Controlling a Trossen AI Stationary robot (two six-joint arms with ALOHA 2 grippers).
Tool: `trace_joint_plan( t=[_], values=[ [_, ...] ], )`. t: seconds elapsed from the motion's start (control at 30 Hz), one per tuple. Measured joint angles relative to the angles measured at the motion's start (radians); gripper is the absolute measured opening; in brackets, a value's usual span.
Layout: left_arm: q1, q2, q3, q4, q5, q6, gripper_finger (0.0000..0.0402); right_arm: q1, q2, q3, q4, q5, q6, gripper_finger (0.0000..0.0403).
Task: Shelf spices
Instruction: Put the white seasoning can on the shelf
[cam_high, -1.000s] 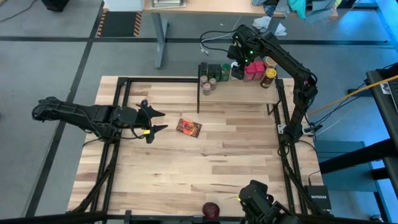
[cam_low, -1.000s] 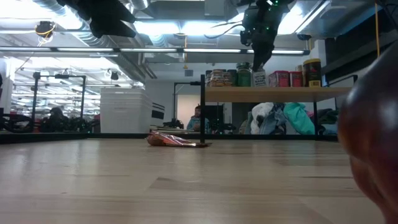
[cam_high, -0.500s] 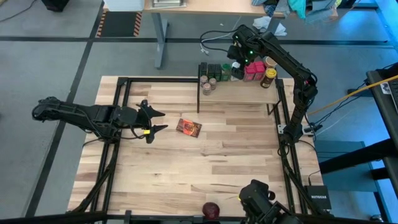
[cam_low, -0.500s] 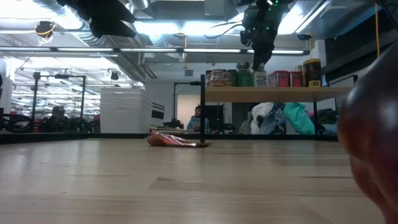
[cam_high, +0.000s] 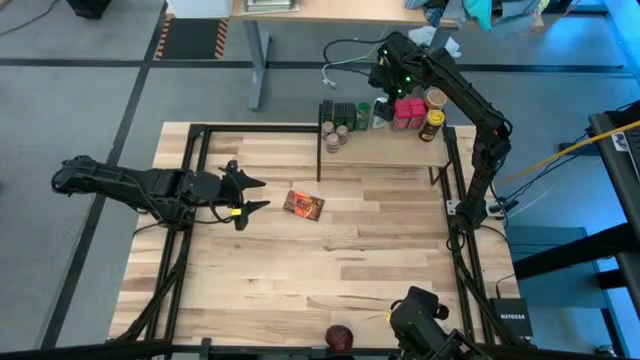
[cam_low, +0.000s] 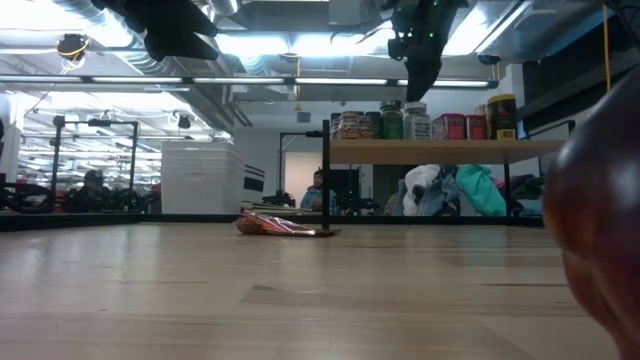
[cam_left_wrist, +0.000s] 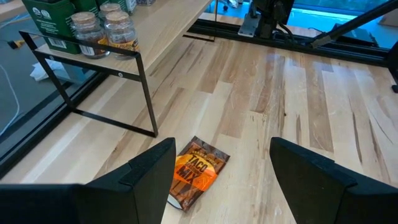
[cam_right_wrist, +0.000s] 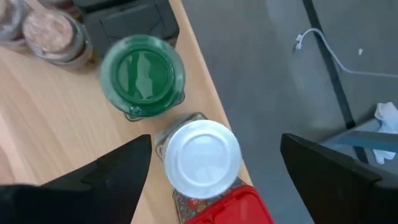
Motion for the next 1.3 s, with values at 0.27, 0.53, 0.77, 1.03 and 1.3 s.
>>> trace_joint_plan(
  t=[0.27, 0.53, 0.77, 1.03, 1.3],
  values=[
    [0.0, 0.0, 0.0, 0.0, 0.0, 0.001, 0.0255, 0.0, -0.001, 0.103, -0.028, 0.0, 0.001, 0.0363],
    [0.0, 0.0, 0.0, 0.0, 0.0, 0.0, 0.0255, 0.0, -0.038, 0.14, -0.11, -0.197, 0.084, 0.0363],
    [-0.006, 0.0, 0.0, -0.001, 0.0, -0.016, 0.0255, 0.068, -0.084, 0.075, -0.172, -0.112, 0.109, 0.0353],
    [-0.033, 0.0, 0.0, -0.002, 0.0, -0.015, 0.0255, 0.216, -0.163, -0.103, -0.11, 0.217, 0.163, 0.0325],
    [-0.045, 0.0, 0.0, -0.002, 0.0, -0.015, 0.0255, 0.318, -0.287, -0.43, 0.087, 0.475, 0.23, 0.0297]
  ],
)
